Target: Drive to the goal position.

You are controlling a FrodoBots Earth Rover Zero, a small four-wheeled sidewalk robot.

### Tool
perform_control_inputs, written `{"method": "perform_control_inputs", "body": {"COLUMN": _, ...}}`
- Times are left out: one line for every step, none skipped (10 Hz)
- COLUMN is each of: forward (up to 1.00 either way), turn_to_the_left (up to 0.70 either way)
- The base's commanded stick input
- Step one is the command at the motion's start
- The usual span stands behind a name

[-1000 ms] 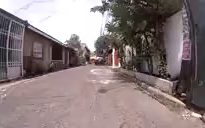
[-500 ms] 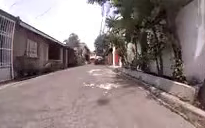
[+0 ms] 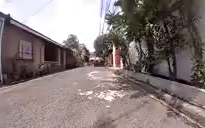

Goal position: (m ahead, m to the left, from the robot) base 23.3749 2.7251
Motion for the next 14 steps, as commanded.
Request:
{"method": "perform_control_inputs", "body": {"forward": 1.0, "turn_to_the_left": 0.0}}
{"method": "perform_control_inputs", "body": {"forward": 1.0, "turn_to_the_left": 0.0}}
{"method": "perform_control_inputs", "body": {"forward": 1.0, "turn_to_the_left": 0.0}}
{"method": "perform_control_inputs", "body": {"forward": 1.0, "turn_to_the_left": 0.0}}
{"method": "perform_control_inputs", "body": {"forward": 1.0, "turn_to_the_left": 0.0}}
{"method": "perform_control_inputs", "body": {"forward": 1.0, "turn_to_the_left": 0.0}}
{"method": "perform_control_inputs", "body": {"forward": 1.0, "turn_to_the_left": 0.0}}
{"method": "perform_control_inputs", "body": {"forward": 1.0, "turn_to_the_left": 0.0}}
{"method": "perform_control_inputs", "body": {"forward": 1.0, "turn_to_the_left": 0.0}}
{"method": "perform_control_inputs", "body": {"forward": 1.0, "turn_to_the_left": 0.0}}
{"method": "perform_control_inputs", "body": {"forward": 1.0, "turn_to_the_left": 0.0}}
{"method": "perform_control_inputs", "body": {"forward": 1.0, "turn_to_the_left": 0.09}}
{"method": "perform_control_inputs", "body": {"forward": 1.0, "turn_to_the_left": 0.09}}
{"method": "perform_control_inputs", "body": {"forward": 1.0, "turn_to_the_left": 0.0}}
